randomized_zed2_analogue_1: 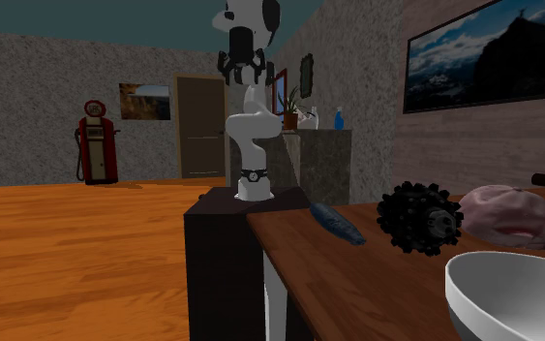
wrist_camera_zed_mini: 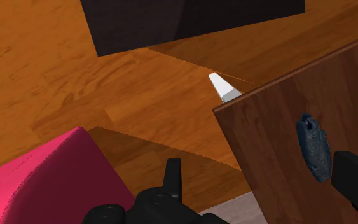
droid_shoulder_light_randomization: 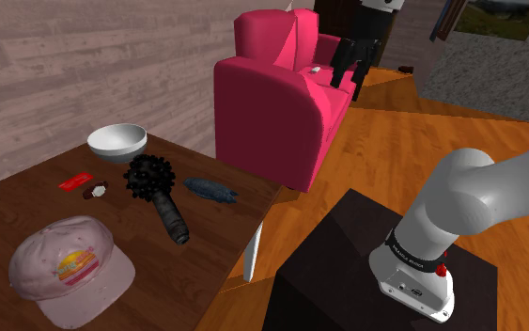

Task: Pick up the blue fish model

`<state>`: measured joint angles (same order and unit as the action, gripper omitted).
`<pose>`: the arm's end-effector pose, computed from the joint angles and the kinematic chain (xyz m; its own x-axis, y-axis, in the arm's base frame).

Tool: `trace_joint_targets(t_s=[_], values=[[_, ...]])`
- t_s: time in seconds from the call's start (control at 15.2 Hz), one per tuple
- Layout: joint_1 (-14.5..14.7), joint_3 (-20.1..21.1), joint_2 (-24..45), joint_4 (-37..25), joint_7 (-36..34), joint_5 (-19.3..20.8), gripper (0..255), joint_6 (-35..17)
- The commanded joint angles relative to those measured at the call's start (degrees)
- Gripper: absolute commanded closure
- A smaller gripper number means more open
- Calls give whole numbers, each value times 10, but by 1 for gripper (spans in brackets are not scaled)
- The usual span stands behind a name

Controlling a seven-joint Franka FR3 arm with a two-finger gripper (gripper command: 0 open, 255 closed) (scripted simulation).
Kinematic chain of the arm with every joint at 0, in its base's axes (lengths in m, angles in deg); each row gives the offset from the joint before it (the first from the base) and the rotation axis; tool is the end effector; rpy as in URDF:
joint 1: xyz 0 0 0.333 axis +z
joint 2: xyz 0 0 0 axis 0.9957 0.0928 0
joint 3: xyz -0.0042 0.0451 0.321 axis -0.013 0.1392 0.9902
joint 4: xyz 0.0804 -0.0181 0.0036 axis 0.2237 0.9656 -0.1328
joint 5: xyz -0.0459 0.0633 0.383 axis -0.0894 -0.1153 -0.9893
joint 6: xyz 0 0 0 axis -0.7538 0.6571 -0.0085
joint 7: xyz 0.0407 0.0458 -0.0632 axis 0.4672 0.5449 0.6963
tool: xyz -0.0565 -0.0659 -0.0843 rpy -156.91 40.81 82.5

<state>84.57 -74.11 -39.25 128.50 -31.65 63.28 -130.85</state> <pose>0.2956 -0.0189 0.6031 0.9839 -0.1449 0.1042 -0.1433 -0.9894 -0.0223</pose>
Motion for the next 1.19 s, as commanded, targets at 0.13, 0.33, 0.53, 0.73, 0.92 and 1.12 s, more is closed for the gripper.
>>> trace_joint_targets(t_s=[0.13,0.33,0.53,0.73,0.92,1.12], values=[[9,4,32,5,4,-6,0,-29],[22,11,82,9,10,-14,0,-71],[35,17,137,6,17,-22,0,-110],[47,25,194,-2,24,-30,0,-147],[58,33,253,-15,32,-37,0,-181],[70,41,313,-34,40,-44,0,-211]])
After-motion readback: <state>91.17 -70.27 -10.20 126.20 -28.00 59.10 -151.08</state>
